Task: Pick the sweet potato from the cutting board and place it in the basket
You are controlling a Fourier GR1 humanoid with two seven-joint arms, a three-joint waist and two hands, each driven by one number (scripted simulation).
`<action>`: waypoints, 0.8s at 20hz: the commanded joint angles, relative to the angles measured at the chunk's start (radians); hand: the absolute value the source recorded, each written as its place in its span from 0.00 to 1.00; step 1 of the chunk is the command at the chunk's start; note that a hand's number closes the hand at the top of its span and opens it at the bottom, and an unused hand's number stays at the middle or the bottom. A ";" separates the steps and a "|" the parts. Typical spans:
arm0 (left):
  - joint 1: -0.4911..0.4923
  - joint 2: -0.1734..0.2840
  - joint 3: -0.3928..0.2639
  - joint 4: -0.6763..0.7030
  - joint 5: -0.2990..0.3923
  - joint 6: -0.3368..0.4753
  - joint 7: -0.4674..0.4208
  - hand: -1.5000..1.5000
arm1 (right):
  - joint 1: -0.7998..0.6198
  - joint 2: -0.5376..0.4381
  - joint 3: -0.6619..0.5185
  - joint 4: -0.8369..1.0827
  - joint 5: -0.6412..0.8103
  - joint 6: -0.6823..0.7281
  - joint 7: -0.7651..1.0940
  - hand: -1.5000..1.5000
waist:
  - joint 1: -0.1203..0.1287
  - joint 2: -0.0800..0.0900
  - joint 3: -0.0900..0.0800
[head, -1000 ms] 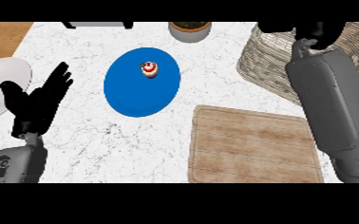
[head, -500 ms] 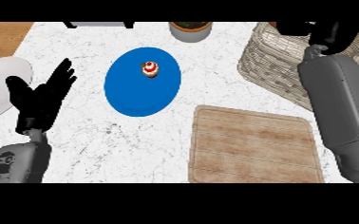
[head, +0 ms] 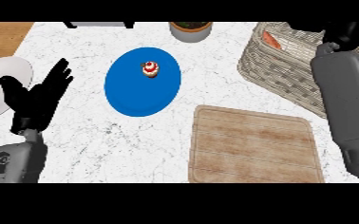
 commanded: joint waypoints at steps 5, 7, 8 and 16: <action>0.040 0.000 0.002 -0.008 -0.014 0.007 -0.012 0.50 | 0.113 -0.033 -0.160 -0.245 -0.183 -0.075 0.018 0.00 | -0.028 -0.011 0.000; 0.011 0.016 0.016 0.015 0.004 -0.011 -0.003 0.50 | 0.165 -0.062 -0.206 -0.313 -0.280 -0.039 -0.028 0.00 | -0.031 -0.009 0.000; 0.024 -0.010 0.007 0.017 -0.010 0.011 -0.034 0.50 | 0.253 -0.058 -0.225 -0.352 -0.320 -0.036 -0.069 0.00 | -0.032 -0.008 0.000; 0.063 -0.030 -0.012 -0.025 -0.014 0.014 -0.015 0.50 | 0.598 -0.202 -0.366 -0.660 -0.597 0.339 -0.024 0.00 | -0.044 -0.012 0.000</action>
